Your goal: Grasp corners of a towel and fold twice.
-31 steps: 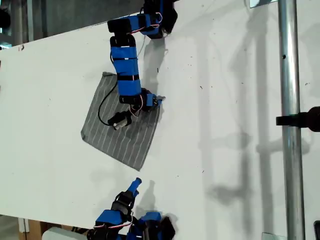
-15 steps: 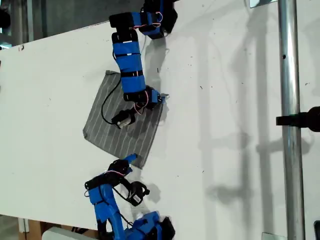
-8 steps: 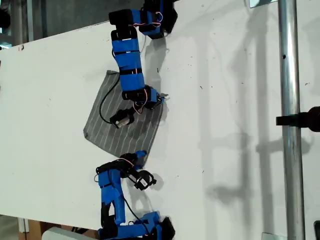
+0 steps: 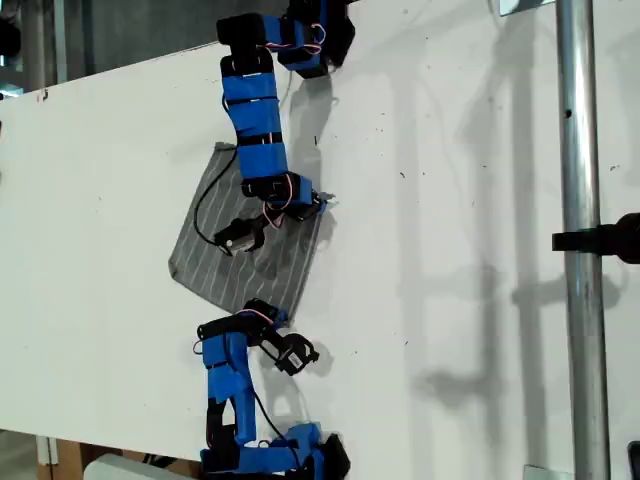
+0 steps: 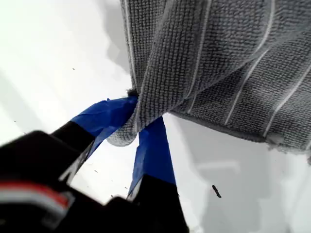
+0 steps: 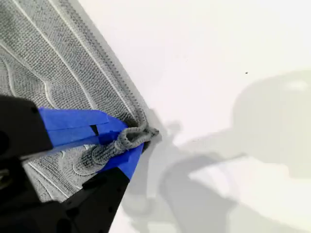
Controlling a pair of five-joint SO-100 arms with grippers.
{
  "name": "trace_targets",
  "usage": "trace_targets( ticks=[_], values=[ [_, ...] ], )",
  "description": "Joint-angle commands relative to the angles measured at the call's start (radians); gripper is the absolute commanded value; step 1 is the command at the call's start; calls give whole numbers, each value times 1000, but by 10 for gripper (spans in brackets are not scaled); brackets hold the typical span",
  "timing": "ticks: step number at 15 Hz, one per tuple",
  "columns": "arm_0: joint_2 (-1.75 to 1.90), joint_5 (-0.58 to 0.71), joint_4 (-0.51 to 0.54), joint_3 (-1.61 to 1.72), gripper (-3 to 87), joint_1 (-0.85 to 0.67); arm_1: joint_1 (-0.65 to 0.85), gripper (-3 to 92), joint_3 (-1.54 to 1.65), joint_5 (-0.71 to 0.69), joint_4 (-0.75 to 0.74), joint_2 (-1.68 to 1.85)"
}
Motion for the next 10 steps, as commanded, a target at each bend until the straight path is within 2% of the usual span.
trace_targets(
  ticks=[1, 5, 7, 10],
  values=[
    [83, -83, 84, -84, -28, 112, -49, -3, 34, 31, 12, 137],
    [84, -314, 222, -298, -28, 390, -225, -3, 115, 150, 21, 275],
    [81, -486, 230, -351, -28, 554, -362, -3, 112, 250, 5, 284],
    [64, -649, 225, -364, -28, 707, -505, -3, 104, 373, -31, 264]
  ],
)
